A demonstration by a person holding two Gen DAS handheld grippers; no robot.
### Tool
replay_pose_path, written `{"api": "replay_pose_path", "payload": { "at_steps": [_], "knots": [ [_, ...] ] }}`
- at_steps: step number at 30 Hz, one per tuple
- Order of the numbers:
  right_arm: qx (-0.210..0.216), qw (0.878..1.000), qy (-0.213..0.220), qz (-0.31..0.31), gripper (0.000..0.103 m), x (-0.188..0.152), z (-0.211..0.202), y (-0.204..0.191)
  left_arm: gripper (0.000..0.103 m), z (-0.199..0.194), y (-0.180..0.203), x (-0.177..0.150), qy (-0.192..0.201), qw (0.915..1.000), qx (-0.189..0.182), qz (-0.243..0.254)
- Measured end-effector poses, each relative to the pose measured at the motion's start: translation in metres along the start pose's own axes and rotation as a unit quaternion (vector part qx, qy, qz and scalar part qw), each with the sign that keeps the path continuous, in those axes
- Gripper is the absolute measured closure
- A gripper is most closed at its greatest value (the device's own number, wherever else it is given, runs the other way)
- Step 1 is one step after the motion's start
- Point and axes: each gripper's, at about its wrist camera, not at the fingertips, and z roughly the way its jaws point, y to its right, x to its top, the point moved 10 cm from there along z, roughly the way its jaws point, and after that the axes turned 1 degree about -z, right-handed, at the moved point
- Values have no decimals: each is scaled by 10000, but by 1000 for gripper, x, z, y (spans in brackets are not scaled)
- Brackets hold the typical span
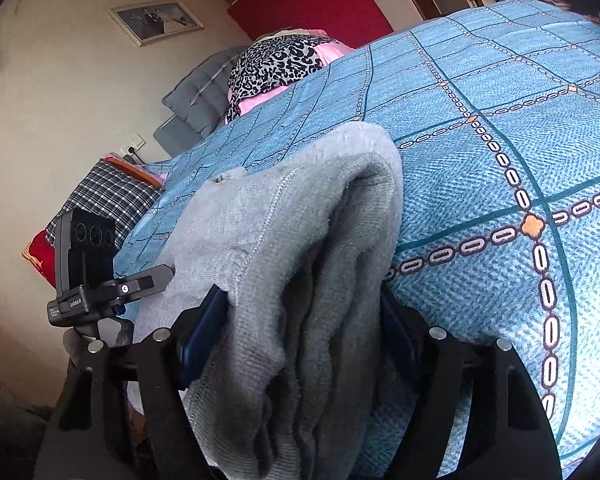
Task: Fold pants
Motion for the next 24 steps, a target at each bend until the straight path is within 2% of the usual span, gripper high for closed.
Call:
{"api": "replay_pose_path", "payload": {
  "at_steps": [2, 6, 11, 15, 18, 24],
  "knots": [
    [18, 10000, 19, -50, 28, 4, 3, -2, 16, 0, 0, 0, 18, 10000, -28, -29],
    [60, 9999, 71, -139, 30, 4, 3, -3, 34, -2, -2, 1, 37, 9999, 4, -93],
    [229, 9995, 98, -172, 47, 5, 1, -6, 50, -8, -1, 3, 87, 9999, 50, -137],
    [246, 9993, 172, -235, 54, 10, -3, -9, 60, -15, 9, 11, 200, 9998, 93, -3],
    [274, 9987, 309, -314, 57, 20, -10, -11, 65, -20, 21, 19, 287, 9993, 116, 213],
    [225, 9959, 732, -478, 57, 52, -33, -8, 66, -12, 44, 50, 401, 9979, 88, 509]
  ]
}}
